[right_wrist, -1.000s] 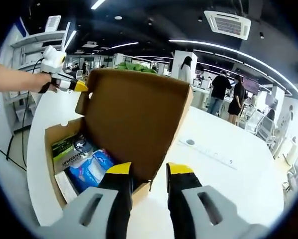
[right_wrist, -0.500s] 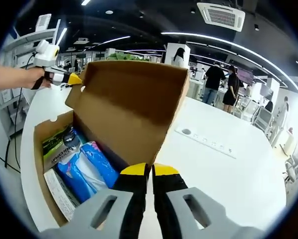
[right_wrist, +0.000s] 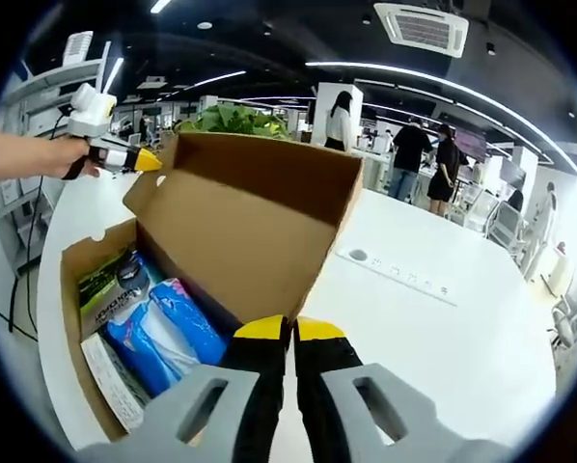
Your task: Operate the shoe box by opening the lid, removing the specified soft item, and placing it in the target area until the item is outside and the box remains undamaged.
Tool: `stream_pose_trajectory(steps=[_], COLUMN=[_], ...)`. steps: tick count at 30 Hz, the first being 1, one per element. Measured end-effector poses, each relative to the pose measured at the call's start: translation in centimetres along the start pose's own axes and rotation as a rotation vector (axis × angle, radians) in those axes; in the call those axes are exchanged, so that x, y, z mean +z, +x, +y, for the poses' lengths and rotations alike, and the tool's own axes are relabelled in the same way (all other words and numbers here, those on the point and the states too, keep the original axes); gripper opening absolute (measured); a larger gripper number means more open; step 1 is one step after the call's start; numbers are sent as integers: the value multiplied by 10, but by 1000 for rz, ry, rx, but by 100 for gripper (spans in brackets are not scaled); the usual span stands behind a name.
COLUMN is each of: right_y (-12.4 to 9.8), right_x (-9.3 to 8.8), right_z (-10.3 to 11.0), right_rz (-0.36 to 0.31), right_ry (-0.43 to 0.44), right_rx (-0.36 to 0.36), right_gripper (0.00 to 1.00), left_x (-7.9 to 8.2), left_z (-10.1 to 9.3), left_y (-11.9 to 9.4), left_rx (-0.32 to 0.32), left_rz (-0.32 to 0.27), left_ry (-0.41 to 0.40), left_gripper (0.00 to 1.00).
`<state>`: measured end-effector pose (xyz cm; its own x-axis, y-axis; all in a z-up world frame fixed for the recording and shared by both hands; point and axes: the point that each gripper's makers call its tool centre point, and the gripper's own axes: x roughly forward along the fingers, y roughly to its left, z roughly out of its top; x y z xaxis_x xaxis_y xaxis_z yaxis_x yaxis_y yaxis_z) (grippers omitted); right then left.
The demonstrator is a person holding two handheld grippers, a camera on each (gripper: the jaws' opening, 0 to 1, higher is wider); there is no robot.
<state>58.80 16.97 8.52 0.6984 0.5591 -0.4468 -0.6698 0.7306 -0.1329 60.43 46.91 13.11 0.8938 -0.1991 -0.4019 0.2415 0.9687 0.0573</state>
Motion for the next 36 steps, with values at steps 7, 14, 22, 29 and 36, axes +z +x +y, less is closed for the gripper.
stream_pose_trajectory(steps=[7, 14, 22, 29, 36], right_y=[2, 5, 9, 12, 15], right_x=[0, 1, 0, -1, -1], right_z=[0, -2, -3, -6, -8], right_rz=[7, 15, 29, 38, 49], right_ry=[-35, -39, -49, -40, -31], right_rx=[2, 1, 7, 12, 14], right_gripper=[0, 1, 1, 1, 2], left_x=[-29, -52, -56, -56, -57], left_z=[-9, -14, -14, -13, -13], left_y=[-5, -17, -20, -15, -10], left_rx=[-9, 30, 63, 70, 63], left_rz=[70, 83, 81, 92, 105], left_ry=[-11, -48, -67, -79, -82], left_gripper=[5, 2, 1, 1, 1])
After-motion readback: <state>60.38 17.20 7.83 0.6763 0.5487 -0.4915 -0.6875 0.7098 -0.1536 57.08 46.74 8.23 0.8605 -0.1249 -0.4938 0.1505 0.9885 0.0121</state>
